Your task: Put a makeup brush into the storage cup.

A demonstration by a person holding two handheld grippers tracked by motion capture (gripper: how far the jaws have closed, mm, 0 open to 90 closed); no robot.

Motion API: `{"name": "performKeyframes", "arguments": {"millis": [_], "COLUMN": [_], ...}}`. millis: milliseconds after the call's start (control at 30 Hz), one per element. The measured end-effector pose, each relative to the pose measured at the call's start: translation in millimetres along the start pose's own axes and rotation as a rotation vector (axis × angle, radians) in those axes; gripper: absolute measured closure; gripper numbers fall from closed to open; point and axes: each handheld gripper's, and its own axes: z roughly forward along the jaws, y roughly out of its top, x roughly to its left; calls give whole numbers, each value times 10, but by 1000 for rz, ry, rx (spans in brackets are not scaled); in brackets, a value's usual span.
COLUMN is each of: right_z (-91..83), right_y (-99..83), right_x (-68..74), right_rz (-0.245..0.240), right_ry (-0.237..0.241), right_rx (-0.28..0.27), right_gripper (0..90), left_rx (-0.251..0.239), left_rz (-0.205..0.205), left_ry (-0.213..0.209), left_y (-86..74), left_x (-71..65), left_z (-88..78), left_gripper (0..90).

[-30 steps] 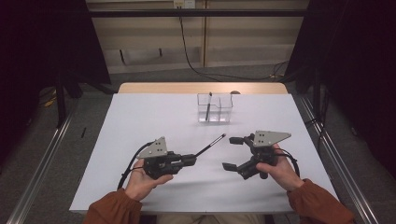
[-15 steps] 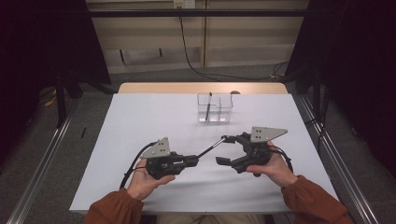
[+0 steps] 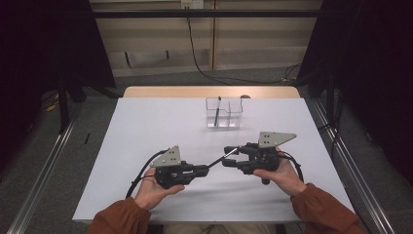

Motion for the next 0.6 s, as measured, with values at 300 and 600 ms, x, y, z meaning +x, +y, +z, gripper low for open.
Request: {"name": "performKeyframes", "arguments": {"millis": [300, 600], "right_z": [-1, 1], "right_y": [-18, -23], "right_x": [-22, -47], "right_rz": [69, 123], "right_ry": [57, 114], "right_rx": [3, 7], "right_gripper": [730, 817], "left_rx": [23, 40], "left_rz": [10, 18], "left_ry": [-10, -19], "left_y": [-21, -43], "left_x": [-12, -13], "left_z": [31, 63], "left_gripper": [836, 834]}}
